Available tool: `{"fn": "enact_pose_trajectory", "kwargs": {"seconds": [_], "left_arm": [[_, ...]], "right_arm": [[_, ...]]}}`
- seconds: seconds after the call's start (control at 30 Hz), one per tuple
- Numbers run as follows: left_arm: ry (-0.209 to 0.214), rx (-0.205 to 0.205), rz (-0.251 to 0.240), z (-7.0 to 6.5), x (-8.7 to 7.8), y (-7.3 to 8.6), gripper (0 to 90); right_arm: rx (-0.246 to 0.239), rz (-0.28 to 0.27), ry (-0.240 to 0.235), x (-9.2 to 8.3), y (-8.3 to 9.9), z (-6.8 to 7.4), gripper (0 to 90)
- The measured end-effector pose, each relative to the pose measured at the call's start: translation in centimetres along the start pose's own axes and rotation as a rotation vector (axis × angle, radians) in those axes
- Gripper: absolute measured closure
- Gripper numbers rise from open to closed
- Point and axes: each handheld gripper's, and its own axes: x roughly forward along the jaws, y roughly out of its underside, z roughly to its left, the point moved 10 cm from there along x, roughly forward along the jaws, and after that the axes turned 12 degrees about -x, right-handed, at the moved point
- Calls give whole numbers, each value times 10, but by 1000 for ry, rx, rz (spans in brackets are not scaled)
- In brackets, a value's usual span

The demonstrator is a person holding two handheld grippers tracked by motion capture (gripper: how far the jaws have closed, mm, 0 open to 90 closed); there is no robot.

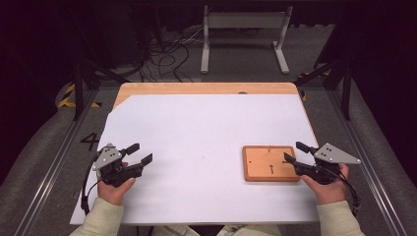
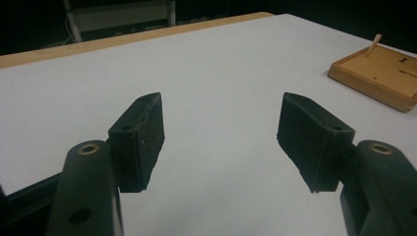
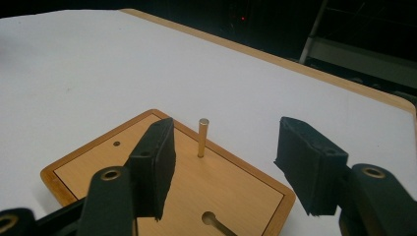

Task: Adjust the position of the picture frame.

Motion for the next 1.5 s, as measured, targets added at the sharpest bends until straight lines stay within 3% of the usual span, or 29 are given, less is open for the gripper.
{"fn": "enact_pose_trajectory", "kwargs": {"seconds": [0.4, 0.53, 0.67, 0.83, 0.93, 0.97, 1.0, 1.07, 1.17, 1.23, 1.5], "left_arm": [[0, -2, 9, 0, 0, 1, 346], [-1, 1, 10, 0, 0, 1, 347], [-2, 2, 13, 0, 1, 2, 347], [-13, -4, 18, 2, 2, 2, 347], [-19, -9, 24, 3, 2, 3, 348], [-19, -9, 24, 3, 2, 3, 347], [-19, -10, 24, 3, 2, 3, 347], [-19, -10, 27, 3, 2, 3, 348], [-21, -10, 27, 3, 3, 3, 348], [-23, -13, 30, 4, 3, 4, 347], [-22, -11, 36, 3, 5, 5, 347]], "right_arm": [[0, 0, 1, 0, 0, -1, 396], [-5, 27, 5, -1, 5, -2, 503], [11, 115, 26, -1, 18, -8, 635], [41, 261, 30, -1, 38, -12, 891], [47, 328, 39, -1, 46, -13, 900], [47, 328, 39, -1, 46, -13, 900], [57, 381, 42, 0, 53, -13, 900], [68, 437, 43, 0, 60, -13, 900], [76, 476, 39, 1, 67, -13, 900], [93, 532, 30, 2, 76, -12, 900], [109, 572, 36, 4, 81, -12, 900]]}}
